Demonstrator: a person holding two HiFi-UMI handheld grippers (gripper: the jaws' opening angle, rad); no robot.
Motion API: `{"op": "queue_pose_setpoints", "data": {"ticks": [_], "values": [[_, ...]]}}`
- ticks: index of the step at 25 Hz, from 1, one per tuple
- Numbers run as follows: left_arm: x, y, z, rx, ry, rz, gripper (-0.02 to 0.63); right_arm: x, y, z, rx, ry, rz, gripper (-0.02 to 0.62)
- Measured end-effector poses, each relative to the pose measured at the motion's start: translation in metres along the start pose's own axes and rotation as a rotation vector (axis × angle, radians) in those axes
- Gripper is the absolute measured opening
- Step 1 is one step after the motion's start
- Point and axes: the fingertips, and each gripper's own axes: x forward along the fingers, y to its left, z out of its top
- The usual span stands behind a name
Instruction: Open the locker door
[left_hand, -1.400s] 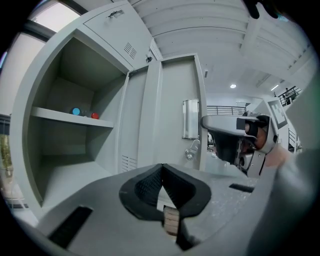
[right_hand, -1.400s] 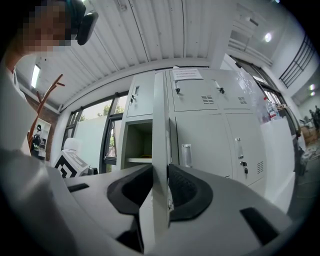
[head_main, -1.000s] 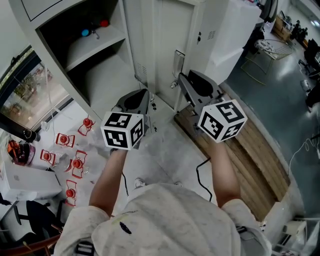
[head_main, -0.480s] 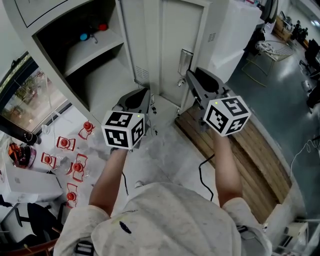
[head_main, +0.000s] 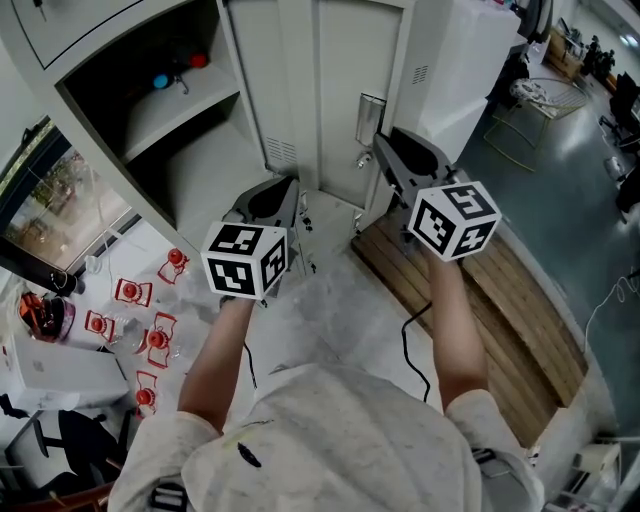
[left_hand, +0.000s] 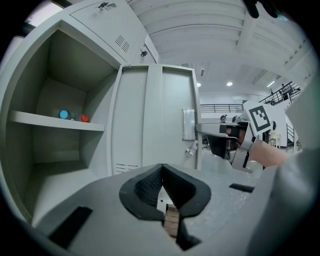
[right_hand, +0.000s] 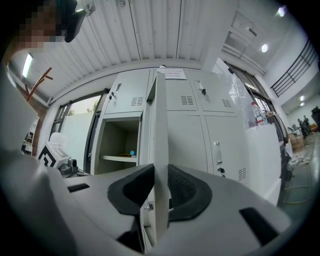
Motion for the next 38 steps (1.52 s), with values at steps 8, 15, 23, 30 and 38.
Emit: {"op": "queue_pose_setpoints", "data": {"ticks": [8, 15, 23, 30, 38], "values": [[-0.003, 0.002, -0.002, -0.007, -0.001, 0.02, 0.006, 0.001, -0.003, 0.0, -0.009, -0.007, -0.01, 0.084], [-0.008, -0.001, -0.004, -0.014, 0.006, 0.032, 0.006, -0.003, 0.0, 0.002, -0.022, 0.002, -0.032, 0.107], [-0.02, -0.001, -0.006, -0.024, 0.008, 0.047, 0.006, -0.006, 0.012, 0.004, -0.026, 0.006, -0.031, 0.107], [-0.03, -0.003, -0.01, -0.032, 0.013, 0.051, 0.006, -0.014, 0.019, 0.008, -0.021, -0.007, -0.04, 0.104], [-0.039, -0.003, -0.013, -0.042, 0.016, 0.059, 0.006, -0.022, 0.032, 0.01, -0.027, -0.01, -0.044, 0.101]]}}
